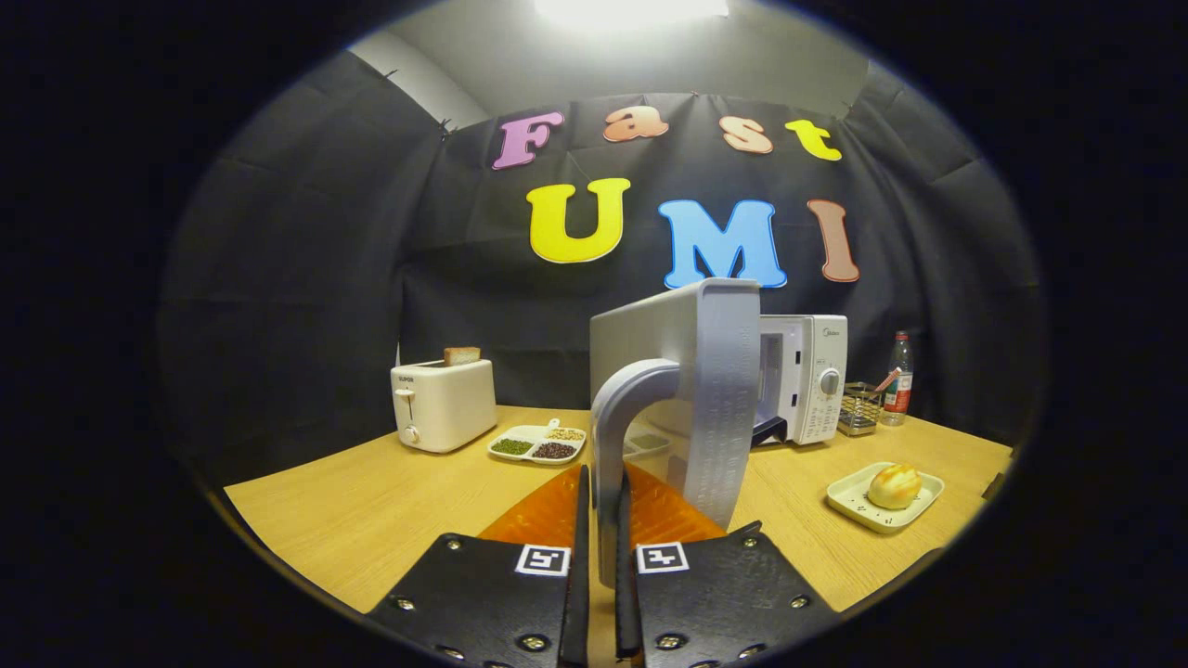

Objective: Open the microwave, put the food inside, and close the microwave door.

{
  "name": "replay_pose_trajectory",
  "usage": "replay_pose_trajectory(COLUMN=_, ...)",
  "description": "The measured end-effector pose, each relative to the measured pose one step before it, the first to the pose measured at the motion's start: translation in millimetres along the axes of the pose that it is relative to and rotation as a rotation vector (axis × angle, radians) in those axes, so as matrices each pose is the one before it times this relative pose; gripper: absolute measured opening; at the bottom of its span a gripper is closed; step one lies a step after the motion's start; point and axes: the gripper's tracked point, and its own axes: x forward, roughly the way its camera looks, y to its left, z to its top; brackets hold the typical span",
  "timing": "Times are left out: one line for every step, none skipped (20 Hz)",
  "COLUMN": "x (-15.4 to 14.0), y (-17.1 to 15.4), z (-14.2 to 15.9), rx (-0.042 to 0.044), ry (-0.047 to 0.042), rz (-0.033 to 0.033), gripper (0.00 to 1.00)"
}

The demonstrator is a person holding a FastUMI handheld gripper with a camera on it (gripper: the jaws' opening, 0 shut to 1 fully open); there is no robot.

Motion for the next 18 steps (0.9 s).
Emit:
replay_pose_trajectory(x=0.27, y=4.39, z=0.29, rx=0.00296, ry=-0.00713, rz=-0.01734, gripper=0.12)
replay_pose_trajectory(x=0.11, y=3.84, z=0.59, rx=-0.00038, ry=-0.00121, rz=-0.01917, gripper=0.12)
replay_pose_trajectory(x=-0.11, y=2.97, z=-0.48, rx=-0.00601, ry=-0.00395, rz=-0.01404, gripper=0.12)
replay_pose_trajectory(x=-0.03, y=3.68, z=-0.07, rx=-0.00007, ry=-0.00089, rz=-0.00925, gripper=0.12)
replay_pose_trajectory(x=0.79, y=2.00, z=0.09, rx=-0.00170, ry=-0.00208, rz=-0.00854, gripper=0.12)
replay_pose_trajectory(x=-0.09, y=0.91, z=-1.50, rx=-0.00499, ry=0.00997, rz=-0.00329, gripper=0.12)
replay_pose_trajectory(x=-1.46, y=2.42, z=-0.97, rx=0.00042, ry=0.01355, rz=0.01574, gripper=0.12)
replay_pose_trajectory(x=-4.04, y=3.66, z=-0.11, rx=0.00660, ry=0.01090, rz=0.01992, gripper=0.12)
replay_pose_trajectory(x=-1.05, y=-0.42, z=1.31, rx=0.00467, ry=0.00824, rz=0.01681, gripper=0.34)
replay_pose_trajectory(x=-7.01, y=3.88, z=2.51, rx=0.00648, ry=-0.00252, rz=0.03035, gripper=0.45)
replay_pose_trajectory(x=-7.39, y=1.33, z=4.96, rx=-0.00542, ry=-0.01044, rz=0.02055, gripper=0.62)
replay_pose_trajectory(x=-9.84, y=-1.19, z=5.93, rx=-0.00777, ry=-0.01539, rz=0.01166, gripper=0.79)
replay_pose_trajectory(x=-7.41, y=0.85, z=4.92, rx=-0.00402, ry=-0.01754, rz=0.02182, gripper=0.86)
replay_pose_trajectory(x=-7.80, y=2.13, z=5.56, rx=-0.00033, ry=-0.00992, rz=0.02883, gripper=0.86)
replay_pose_trajectory(x=-6.84, y=1.53, z=3.19, rx=-0.00020, ry=-0.00648, rz=0.03107, gripper=0.90)
replay_pose_trajectory(x=-6.29, y=-3.73, z=4.88, rx=-0.00902, ry=-0.00717, rz=0.01913, gripper=0.90)
replay_pose_trajectory(x=-7.00, y=-7.90, z=5.08, rx=-0.01520, ry=-0.00712, rz=0.00648, gripper=0.96)
replay_pose_trajectory(x=-4.40, y=-10.86, z=3.56, rx=-0.01636, ry=-0.00462, rz=-0.00172, gripper=0.98)
